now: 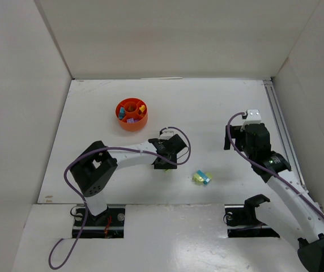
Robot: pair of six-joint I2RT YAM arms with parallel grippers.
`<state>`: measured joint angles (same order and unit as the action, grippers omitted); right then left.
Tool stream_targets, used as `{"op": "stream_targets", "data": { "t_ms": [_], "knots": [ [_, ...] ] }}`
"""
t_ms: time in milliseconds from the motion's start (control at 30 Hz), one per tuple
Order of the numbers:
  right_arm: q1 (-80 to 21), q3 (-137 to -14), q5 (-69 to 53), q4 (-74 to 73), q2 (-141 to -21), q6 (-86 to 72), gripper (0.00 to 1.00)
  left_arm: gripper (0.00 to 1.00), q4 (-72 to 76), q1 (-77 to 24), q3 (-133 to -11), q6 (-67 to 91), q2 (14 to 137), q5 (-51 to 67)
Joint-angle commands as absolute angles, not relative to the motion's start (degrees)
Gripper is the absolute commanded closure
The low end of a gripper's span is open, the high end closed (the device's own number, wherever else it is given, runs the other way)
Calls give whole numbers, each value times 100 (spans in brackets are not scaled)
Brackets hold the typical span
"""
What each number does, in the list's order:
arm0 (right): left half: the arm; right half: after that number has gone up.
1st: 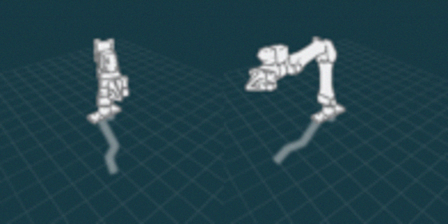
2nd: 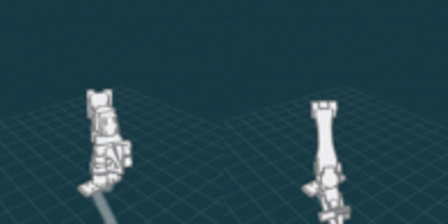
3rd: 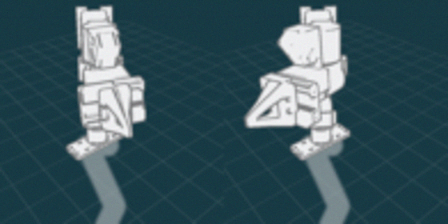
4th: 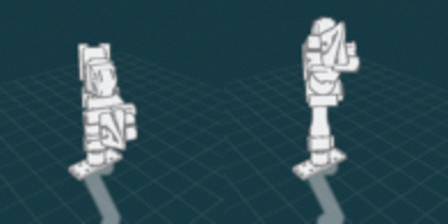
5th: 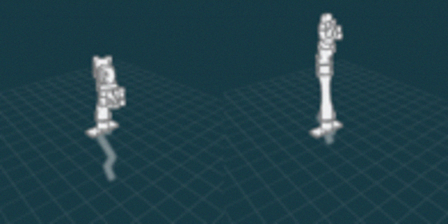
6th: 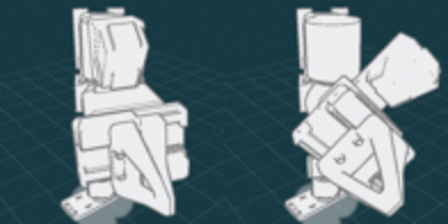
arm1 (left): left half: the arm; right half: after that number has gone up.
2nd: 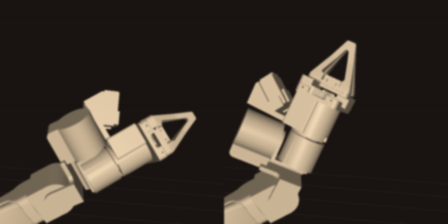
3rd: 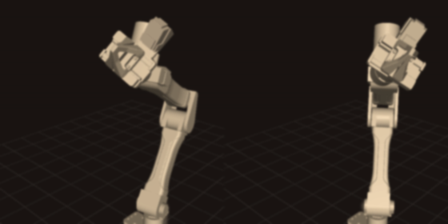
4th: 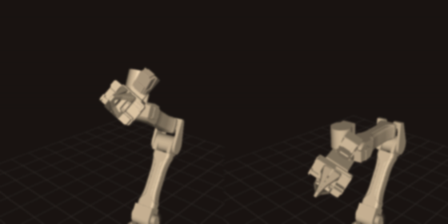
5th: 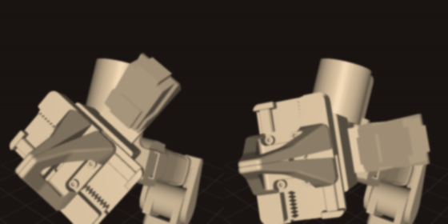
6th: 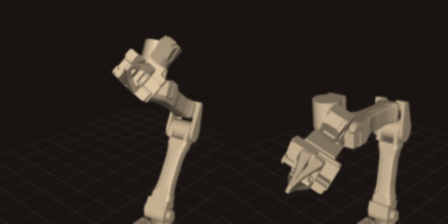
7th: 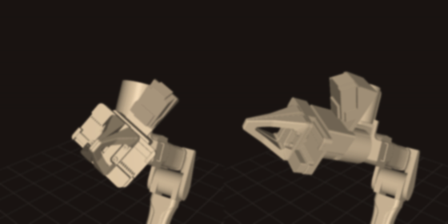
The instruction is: Sort the legos into containers by color
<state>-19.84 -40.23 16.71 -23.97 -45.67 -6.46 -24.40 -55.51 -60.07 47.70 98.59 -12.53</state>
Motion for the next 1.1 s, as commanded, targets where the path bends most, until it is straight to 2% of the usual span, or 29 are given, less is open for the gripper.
{"op": "stream_targets", "data": {
  "t_ms": [0, 167, 267, 400, 567, 767, 900, 1067],
  "knots": [
    [-1951, -4017, 1811, -2443, -4465, -659, 0, 71, -2540, -5581, -6205, 4790, 9896, -1336],
    [-1951, -3902, 1811, -2443, -4272, -659, 0, 72, -2908, -5520, -6679, 4659, 9493, -1801],
    [-1951, -3850, 1811, -2321, -4114, -528, 0, 76, -2962, -5046, -7197, 4204, 9265, -1881],
    [-1951, -3797, 1811, -2198, -4061, -317, 0, 77, -2962, -4335, -8102, 3396, 9202, -2048],
    [-1898, -3850, 2003, -2127, -4061, -202, 0, 74, -2962, -3202, -9323, 2577, 9755, -1486],
    [-1784, -4025, 2180, -2013, -4446, -149, 0, 74, -3672, -2489, -11178, 2206, 10985, -1433],
    [-1574, -4087, 2180, -1960, -4763, -97, 0, 70, -3674, -2190, -11583, 1925, 11390, -1249],
    [-1328, -4140, 1978, -1706, -5097, 87, 0, 70, -3885, -1811, -11777, 1872, 11681, -1275]
  ]
}}
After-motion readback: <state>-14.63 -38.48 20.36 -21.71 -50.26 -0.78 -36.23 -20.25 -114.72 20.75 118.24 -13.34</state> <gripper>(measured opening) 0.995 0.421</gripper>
